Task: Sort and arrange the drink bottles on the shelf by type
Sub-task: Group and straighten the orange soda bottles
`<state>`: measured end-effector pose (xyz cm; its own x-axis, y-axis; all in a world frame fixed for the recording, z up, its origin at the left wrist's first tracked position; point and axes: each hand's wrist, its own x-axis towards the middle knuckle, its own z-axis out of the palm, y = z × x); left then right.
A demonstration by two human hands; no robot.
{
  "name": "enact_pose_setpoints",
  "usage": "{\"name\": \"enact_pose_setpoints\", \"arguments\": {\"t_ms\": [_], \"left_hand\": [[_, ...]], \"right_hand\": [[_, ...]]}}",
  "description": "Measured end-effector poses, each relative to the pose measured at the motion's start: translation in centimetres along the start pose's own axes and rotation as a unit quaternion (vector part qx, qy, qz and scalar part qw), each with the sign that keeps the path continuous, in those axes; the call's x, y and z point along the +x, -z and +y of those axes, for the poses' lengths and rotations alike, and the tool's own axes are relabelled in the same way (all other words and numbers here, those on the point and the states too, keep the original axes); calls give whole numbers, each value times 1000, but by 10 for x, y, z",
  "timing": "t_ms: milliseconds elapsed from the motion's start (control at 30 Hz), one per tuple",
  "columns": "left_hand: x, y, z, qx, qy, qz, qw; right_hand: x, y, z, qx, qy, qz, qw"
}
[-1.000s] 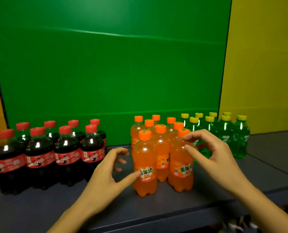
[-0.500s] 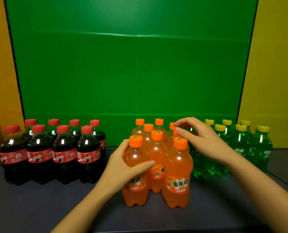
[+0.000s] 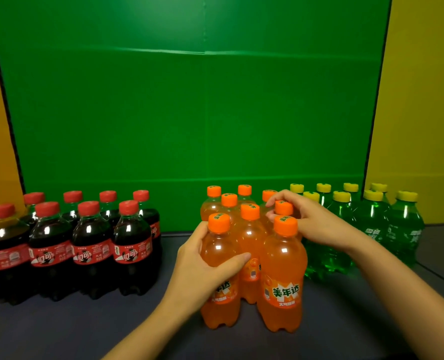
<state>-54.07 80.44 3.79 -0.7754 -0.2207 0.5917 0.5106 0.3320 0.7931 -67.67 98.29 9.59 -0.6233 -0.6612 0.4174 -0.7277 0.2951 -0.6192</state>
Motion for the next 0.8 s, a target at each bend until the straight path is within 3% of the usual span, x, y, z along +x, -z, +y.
{"name": "enact_pose_setpoints", "arguments": {"t_ms": [233,333,433,567,667,800], "left_hand": [[8,5,3,-57,26,-62,996],[35,17,-2,-50,36,35,997],[72,28,-8,78,-2,94,993],[114,30,-33,170,59,34,983],[124,30,-44,110,118,-36,986],[125,35,-48,68,123,-86,986]], "right_hand": [[9,19,-19,-65,11,-10,998],[23,25,-32,-105,11,-4,994],[46,28,-39,-184,20,-1,983],[77,20,-37,-256,1,-40,966],[95,11,-34,-299,-31,-89,949],[111,2,-33,-331,-73,-154,928]]}}
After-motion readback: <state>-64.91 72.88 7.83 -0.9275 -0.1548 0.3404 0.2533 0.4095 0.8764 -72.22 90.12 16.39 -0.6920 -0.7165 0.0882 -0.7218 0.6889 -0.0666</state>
